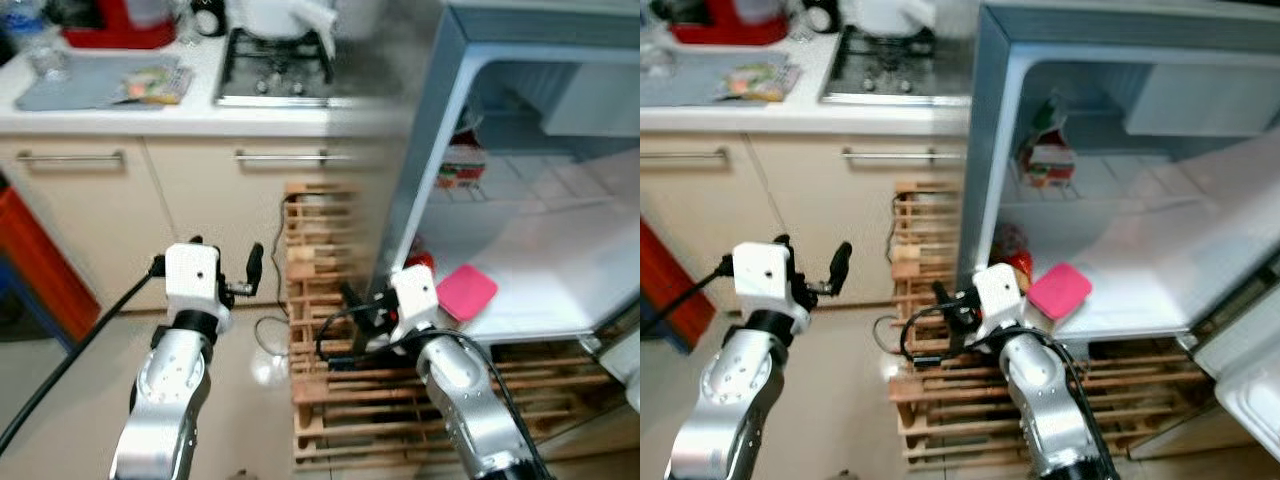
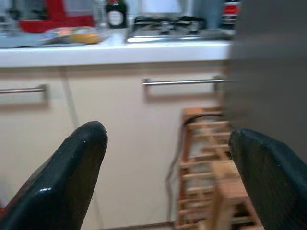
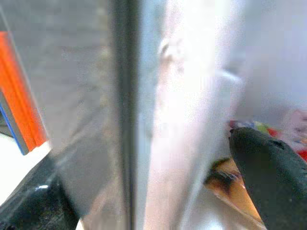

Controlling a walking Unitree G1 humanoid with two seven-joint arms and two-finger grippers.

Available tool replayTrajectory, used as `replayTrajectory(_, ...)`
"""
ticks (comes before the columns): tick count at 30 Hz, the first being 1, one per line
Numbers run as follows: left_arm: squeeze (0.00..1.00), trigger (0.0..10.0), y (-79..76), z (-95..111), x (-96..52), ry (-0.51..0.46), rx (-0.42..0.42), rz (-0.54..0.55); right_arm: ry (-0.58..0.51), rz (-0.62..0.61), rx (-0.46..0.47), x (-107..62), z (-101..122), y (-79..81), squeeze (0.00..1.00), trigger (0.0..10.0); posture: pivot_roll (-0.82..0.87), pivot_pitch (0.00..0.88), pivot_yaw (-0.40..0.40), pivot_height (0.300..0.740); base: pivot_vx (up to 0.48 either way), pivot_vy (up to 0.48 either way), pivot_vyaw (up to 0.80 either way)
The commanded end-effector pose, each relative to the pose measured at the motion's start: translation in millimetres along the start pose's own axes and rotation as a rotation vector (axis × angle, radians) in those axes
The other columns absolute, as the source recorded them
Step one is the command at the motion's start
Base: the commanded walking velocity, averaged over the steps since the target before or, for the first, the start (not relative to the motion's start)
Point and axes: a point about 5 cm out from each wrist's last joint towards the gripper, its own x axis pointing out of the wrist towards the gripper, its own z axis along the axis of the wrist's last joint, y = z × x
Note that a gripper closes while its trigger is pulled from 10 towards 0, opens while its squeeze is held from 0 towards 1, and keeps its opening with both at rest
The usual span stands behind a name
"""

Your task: Restocking fridge

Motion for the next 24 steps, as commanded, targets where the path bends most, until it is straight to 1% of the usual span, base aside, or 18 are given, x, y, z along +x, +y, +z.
replayTrajectory(1, 0.0, 10.0, 4.0, -0.7, -4.1, 0.011, 0.015, 0.0, -0.068, -0.075, -0.002, -21.8, 11.4, -17.3, 0.0, 10.0, -0.06, 0.0, -0.032, 0.74, 0.0, 0.0, 0.0)
replayTrajectory(2, 0.0, 10.0, 6.7, -1.6, -7.7, 0.015, 0.022, -0.001, -0.067, -0.095, 0.008, -32.2, 10.9, -19.3, 0.0, 10.0, -0.06, 0.0, -0.035, 0.74, 0.0, 0.0, 0.0)
replayTrajectory(4, 0.0, 10.0, 11.2, -3.5, -14.1, 0.027, 0.034, 0.002, -0.058, -0.136, 0.016, -47.9, 8.4, -23.8, 0.0, 10.0, -0.07, 0.0, -0.034, 0.74, 0.0, 0.0, 0.0)
replayTrajectory(5, 0.0, 10.0, 11.2, -3.5, -14.1, 0.027, 0.034, 0.002, -0.058, -0.136, 0.016, -47.9, 8.4, -23.8, 0.0, 10.0, -0.07, 0.0, -0.034, 0.74, 0.0, 0.0, 0.0)
replayTrajectory(7, 0.0, 10.0, 15.5, -7.0, -24.0, 0.052, 0.041, 0.0, -0.033, -0.186, 0.018, -62.0, 3.9, -29.3, 0.0, 10.0, -0.07, 0.0, -0.034, 0.74, 0.0, 0.0, 0.0)
replayTrajectory(8, 0.0, 10.0, 15.6, -10.1, -34.9, 0.071, 0.041, -0.019, -0.012, -0.25, 0.014, -73.1, 0.0, -36.7, 0.0, 10.0, -0.08, 0.0, -0.034, 0.74, 0.0, 0.0, 0.0)
replayTrajectory(9, 0.0, 10.0, 15.6, -10.1, -34.9, 0.071, 0.041, -0.019, -0.012, -0.25, 0.014, -73.1, 0.0, -36.7, 0.0, 10.0, -0.08, 0.0, -0.034, 0.74, 0.0, 0.0, 0.0)
replayTrajectory(12, 0.0, 10.0, 12.8, -11.5, -46.8, 0.075, 0.038, -0.051, 0.009, -0.303, 0.014, -85.6, -5.2, -41.3, 0.0, 10.0, -0.08, 0.0, -0.035, 0.74, 0.0, 0.0, 0.0)
replayTrajectory(15, 0.0, 10.0, 9.6, -9.4, -47.8, 0.054, 0.042, -0.068, 0.039, -0.306, 0.037, -89.6, -19.2, -35.9, 0.0, 10.0, -0.08, 0.0, -0.037, 0.74, 0.0, 0.0, 0.0)
replayTrajectory(18, 0.0, 10.0, 8.5, -6.5, -44.3, 0.042, 0.031, -0.064, 0.071, -0.291, 0.052, -87.1, -35.6, -25.8, 0.0, 10.0, -0.07, 0.0, -0.034, 0.74, 0.0, 0.0, 0.0)
replayTrajectory(19, 0.0, 10.0, 8.2, -5.3, -42.7, 0.037, 0.026, -0.061, 0.079, -0.287, 0.057, -85.4, -40.1, -23.3, 0.0, 10.0, -0.07, 0.0, -0.033, 0.74, 0.0, -0.307, 0.0)
replayTrajectory(20, 0.0, 10.0, 7.9, -3.4, -39.4, 0.029, 0.024, -0.059, 0.086, -0.278, 0.062, -80.1, -46.2, -20.4, 0.0, 10.0, -0.07, 0.0, -0.032, 0.74, 0.0, -0.48, 0.0)
replayTrajectory(22, 0.0, 10.0, 7.7, -2.8, -37.6, 0.027, 0.019, -0.055, 0.089, -0.268, 0.057, -76.7, -49.2, -19.1, 0.0, 10.0, -0.07, 0.0, -0.033, 0.74, 0.0, -0.48, 0.0)
replayTrajectory(23, 0.0, 10.0, 7.5, -3.1, -36.4, 0.029, 0.008, -0.05, 0.091, -0.27, 0.054, -74.5, -50.1, -22.5, 0.0, 10.0, -0.07, 0.0, -0.033, 0.74, 0.0, -0.48, 0.0)
replayTrajectory(24, 0.0, 10.0, 7.5, -3.1, -36.4, 0.029, 0.008, -0.05, 0.091, -0.27, 0.054, -74.5, -50.1, -22.5, 0.0, 10.0, -0.07, 0.0, -0.033, 0.74, 0.0, -0.48, 0.0)
